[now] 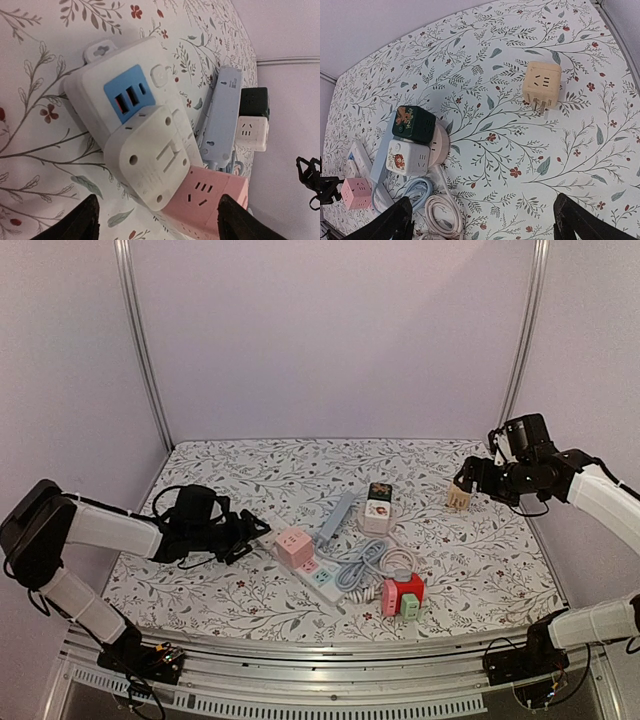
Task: Pull the plug off the socket
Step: Adjust the socket at the center of the board.
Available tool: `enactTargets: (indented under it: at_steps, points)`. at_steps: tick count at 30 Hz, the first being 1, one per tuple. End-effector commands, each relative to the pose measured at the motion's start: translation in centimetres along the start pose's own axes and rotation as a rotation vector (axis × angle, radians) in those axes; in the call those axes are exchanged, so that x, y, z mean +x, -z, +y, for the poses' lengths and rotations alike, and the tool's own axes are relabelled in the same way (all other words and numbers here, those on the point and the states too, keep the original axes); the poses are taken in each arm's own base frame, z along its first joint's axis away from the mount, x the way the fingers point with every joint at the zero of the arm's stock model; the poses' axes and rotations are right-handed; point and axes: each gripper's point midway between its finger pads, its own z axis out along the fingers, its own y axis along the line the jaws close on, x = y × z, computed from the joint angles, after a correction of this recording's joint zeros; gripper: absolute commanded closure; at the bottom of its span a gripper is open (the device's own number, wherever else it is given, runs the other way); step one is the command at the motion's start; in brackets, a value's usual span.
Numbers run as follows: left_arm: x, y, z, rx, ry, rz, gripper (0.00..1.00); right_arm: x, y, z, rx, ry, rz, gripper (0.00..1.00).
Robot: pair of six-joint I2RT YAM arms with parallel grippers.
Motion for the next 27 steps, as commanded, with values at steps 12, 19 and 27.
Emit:
enactTargets:
  at_steps: [12,19,27]
  points:
    - [-0.5,-3.0,-0.3,0.038,0.021,0.031,0.26,0.7,0.6,0.6,-0.008,0.001,0.01,0.04]
    - [-1.1,-2.5,-2.7,0.101,-0.001,0.02,0.3,0.9,0.2,0.5,-0.004,0.004,0.02,0.04]
    - [-1.4,-1.4,-5.3,0.15,-0.025,0.003,0.32,1.0,-0.1,0.5,-0.002,0.007,0.029,0.04]
